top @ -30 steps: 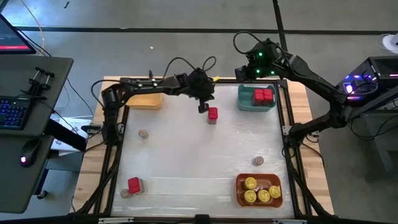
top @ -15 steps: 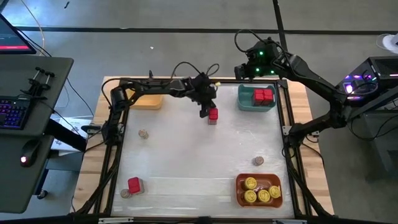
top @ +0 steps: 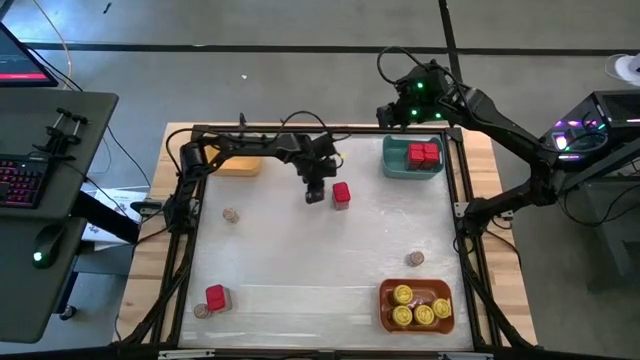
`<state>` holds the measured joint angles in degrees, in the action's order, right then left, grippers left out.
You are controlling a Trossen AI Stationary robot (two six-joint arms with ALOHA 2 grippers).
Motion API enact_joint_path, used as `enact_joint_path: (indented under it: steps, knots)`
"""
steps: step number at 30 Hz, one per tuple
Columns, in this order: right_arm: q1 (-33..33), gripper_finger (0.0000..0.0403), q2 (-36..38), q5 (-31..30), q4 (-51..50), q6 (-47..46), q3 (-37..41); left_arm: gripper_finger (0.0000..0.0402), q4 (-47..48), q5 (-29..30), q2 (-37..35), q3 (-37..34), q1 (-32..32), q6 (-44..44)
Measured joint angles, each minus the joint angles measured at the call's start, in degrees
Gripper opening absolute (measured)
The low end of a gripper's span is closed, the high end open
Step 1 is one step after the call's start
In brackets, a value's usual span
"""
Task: Sort spices by type
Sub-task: Put the top red seasoning can into the green bin
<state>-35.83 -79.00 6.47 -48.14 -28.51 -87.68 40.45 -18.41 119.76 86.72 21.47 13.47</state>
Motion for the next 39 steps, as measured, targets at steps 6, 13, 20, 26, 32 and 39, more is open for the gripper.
enact_joint_path:
  steps: [6,13,20,26,32,39]
  knots:
    - [4.09,0.0013,-1.98,2.24,-0.81,-1.18,0.0,0.0,9.53,2.62,-3.54,-0.07,2.47,3.61]
    - [14.81,0.0132,-9.45,-0.95,-4.34,-5.2,0.0,0.0,8.42,3.04,-16.07,-0.07,12.19,3.82]
    - [24.99,0.0277,-19.23,-3.92,-2.07,-11.16,0.0,0.0,5.37,0.85,-27.86,0.0,23.77,4.24]
    - [27.69,0.0346,-27.92,-6.87,-4.19,-24.36,0.02,0.0,4.27,-3.94,-31.1,0.0,28.87,4.62]
    - [27.06,0.0358,-32.06,-8.46,-3.54,-37.77,0.04,0.0,4.34,-9.79,-31.21,0.0,29.4,5.12]
    - [27.38,0.0358,-32.29,-14.26,-3.12,-40.59,0.04,0.0,4.3,-11.0,-31.21,0.0,28.67,4.81]
